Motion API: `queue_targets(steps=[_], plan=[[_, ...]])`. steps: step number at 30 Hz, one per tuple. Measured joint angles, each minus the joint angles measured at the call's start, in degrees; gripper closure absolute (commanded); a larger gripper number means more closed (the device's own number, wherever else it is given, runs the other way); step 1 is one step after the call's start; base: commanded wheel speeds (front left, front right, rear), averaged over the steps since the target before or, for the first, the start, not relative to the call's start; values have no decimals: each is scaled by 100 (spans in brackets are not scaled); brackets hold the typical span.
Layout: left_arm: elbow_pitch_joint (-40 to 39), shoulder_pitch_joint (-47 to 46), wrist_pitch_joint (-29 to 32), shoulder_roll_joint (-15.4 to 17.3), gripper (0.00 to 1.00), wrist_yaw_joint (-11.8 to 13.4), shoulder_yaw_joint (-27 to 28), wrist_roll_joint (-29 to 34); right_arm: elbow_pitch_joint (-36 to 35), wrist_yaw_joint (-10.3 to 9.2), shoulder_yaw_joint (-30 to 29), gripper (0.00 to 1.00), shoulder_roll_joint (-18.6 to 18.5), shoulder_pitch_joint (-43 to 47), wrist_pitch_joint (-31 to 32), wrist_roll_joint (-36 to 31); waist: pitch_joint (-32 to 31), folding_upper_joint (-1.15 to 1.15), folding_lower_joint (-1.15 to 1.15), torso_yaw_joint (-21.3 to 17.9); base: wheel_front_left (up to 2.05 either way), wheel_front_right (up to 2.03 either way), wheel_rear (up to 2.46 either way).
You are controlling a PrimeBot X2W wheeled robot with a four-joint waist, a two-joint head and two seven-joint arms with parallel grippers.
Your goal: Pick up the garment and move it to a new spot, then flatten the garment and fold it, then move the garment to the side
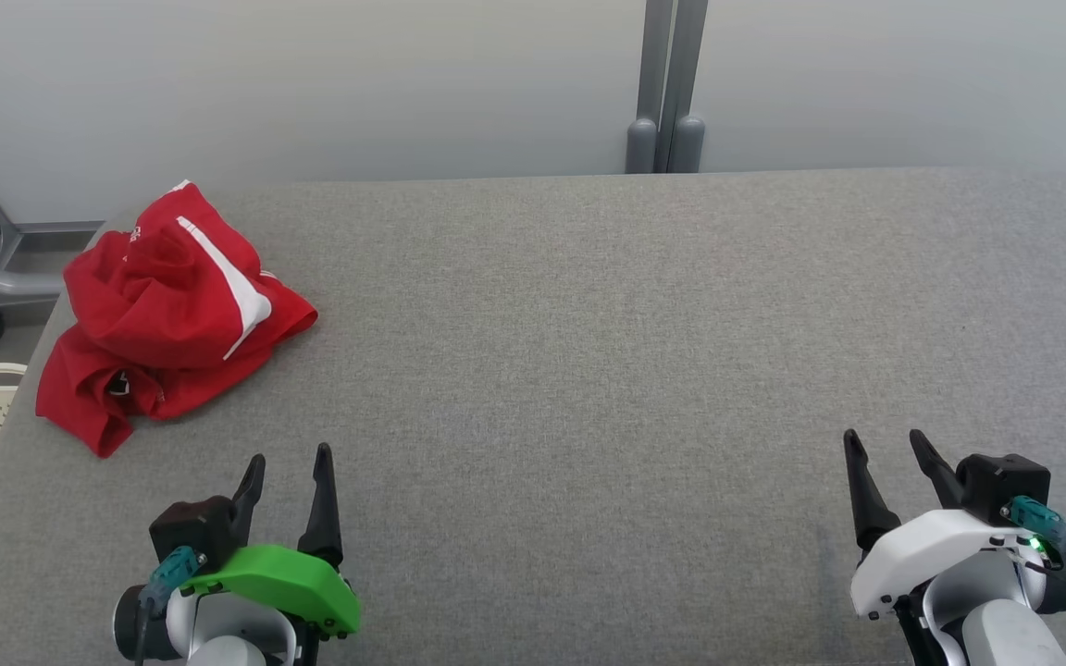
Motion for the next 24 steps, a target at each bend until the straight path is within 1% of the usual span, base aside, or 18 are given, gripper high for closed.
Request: queue_targets(steps=[4, 13, 24], plan=[[58, -16, -56, 4, 0, -57, -62, 145, 14, 0, -34, 0, -2, 7, -3, -238, -18, 0, 0, -3, 0, 0, 0], [189, -115, -143, 4, 0, -66, -153, 415, 67, 0, -52, 0, -7, 7, -54, -612, -46, 0, 0, -3, 0, 0, 0], [305, -140, -257, 22, 0, 68, -144, 682, 151, 1, -36, 0, -13, -6, -111, -1065, -41, 0, 0, 26, 0, 0, 0]])
